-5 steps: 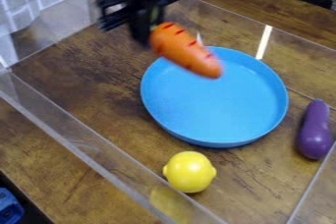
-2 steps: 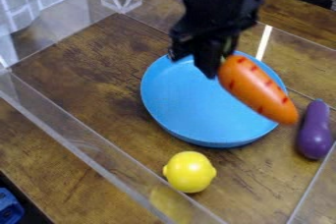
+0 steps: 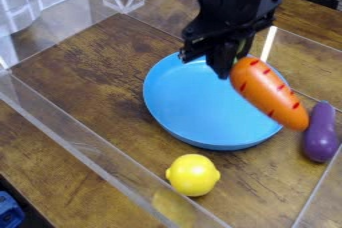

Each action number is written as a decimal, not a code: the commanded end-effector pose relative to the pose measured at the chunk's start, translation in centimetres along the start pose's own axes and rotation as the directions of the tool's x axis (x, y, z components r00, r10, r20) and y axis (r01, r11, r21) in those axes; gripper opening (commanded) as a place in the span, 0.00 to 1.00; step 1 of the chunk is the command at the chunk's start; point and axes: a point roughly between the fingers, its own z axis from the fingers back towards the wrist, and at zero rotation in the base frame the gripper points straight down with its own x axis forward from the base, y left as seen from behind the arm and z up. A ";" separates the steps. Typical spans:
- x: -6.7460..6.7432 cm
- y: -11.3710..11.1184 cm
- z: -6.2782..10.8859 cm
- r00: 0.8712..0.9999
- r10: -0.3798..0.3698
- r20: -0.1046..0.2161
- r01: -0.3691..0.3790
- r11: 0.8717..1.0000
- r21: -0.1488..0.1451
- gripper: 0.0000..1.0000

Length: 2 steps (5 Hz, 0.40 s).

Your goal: Put the carrot on the blue tray

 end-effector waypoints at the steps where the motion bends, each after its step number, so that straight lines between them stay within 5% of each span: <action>1: 0.2 0.4 1.1 0.999 -0.016 0.033 0.018 0.999 -0.046 0.00; 2: 1.1 -0.4 0.4 0.998 -0.046 0.048 0.048 0.998 -0.047 0.00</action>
